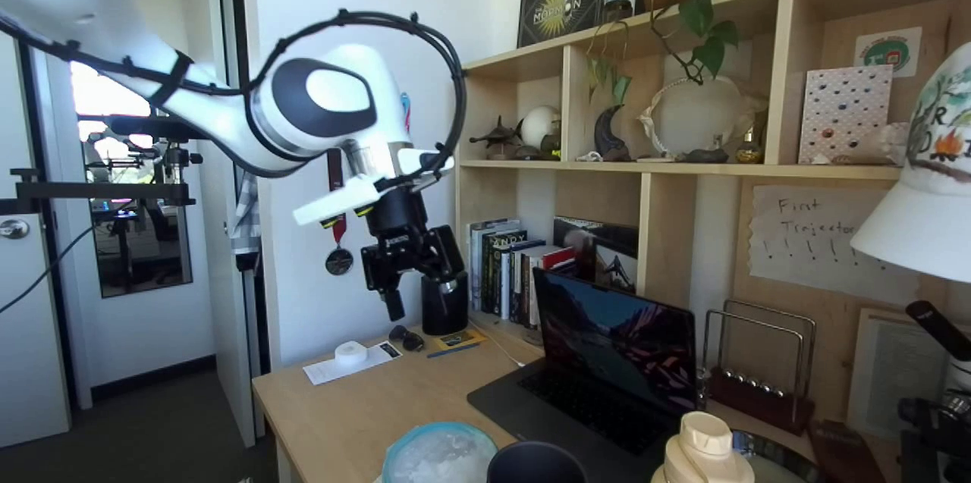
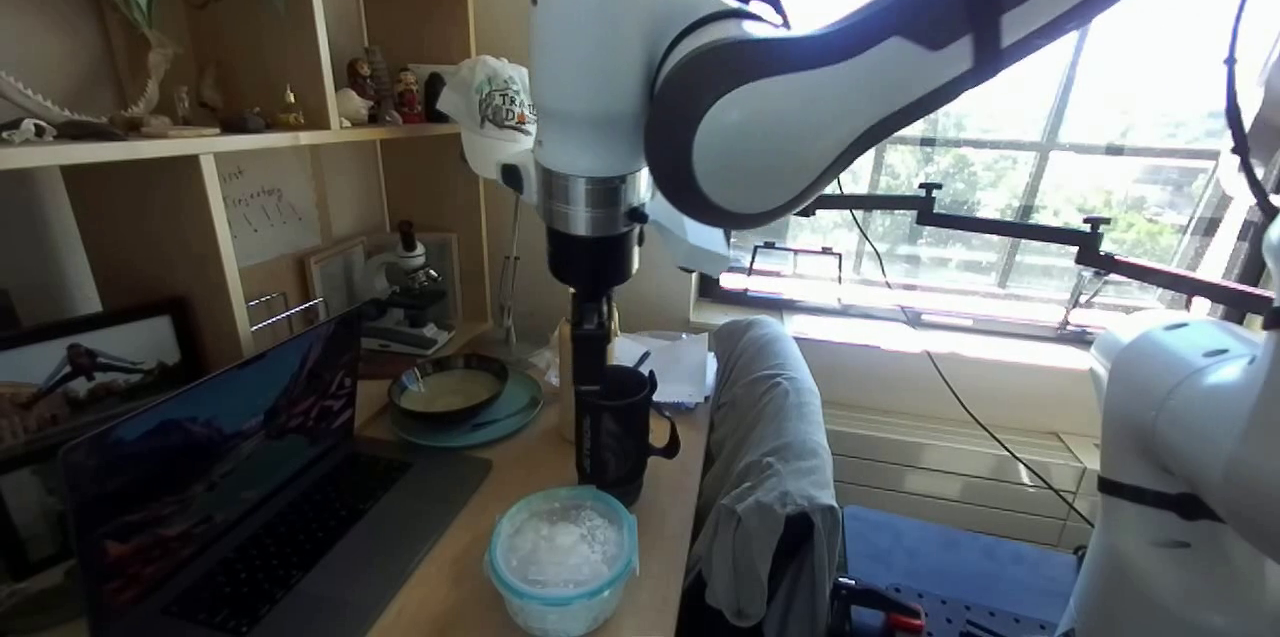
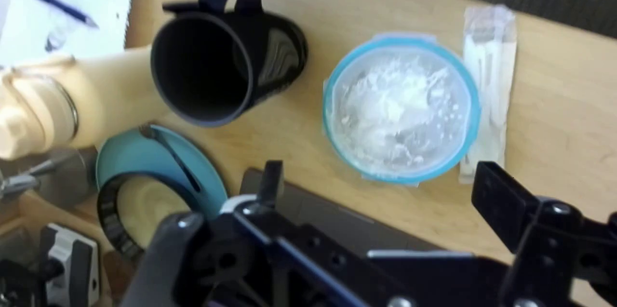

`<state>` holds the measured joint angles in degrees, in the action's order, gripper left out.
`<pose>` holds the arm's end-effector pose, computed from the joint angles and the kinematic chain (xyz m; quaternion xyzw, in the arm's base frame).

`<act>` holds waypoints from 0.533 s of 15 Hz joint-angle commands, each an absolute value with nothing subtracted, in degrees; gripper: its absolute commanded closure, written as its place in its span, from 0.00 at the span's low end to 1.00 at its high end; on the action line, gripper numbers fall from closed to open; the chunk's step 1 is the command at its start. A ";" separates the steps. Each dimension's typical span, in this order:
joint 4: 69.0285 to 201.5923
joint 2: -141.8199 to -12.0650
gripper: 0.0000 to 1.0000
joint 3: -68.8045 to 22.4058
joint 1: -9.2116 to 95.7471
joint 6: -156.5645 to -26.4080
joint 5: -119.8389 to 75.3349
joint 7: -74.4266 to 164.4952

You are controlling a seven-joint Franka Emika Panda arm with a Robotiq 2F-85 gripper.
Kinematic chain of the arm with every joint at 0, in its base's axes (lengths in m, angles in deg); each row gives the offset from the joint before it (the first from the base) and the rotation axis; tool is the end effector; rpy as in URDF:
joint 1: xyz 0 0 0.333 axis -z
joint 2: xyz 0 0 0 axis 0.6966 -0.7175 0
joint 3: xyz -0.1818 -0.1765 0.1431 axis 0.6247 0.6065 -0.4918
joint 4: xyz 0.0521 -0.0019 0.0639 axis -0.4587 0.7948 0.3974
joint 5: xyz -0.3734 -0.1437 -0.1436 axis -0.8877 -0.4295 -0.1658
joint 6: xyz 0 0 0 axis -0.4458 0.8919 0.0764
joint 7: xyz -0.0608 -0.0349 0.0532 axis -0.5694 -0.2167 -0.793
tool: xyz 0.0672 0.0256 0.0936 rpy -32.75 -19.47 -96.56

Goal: Press the keyboard

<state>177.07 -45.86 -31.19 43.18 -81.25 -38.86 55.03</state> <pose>0.5078 0.0284 0.3935 0.9713 0.1779 0.0394 0.1530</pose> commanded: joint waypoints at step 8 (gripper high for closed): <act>160.03 -74.41 0.00 -30.33 44.11 -114.46 -27.93 71.03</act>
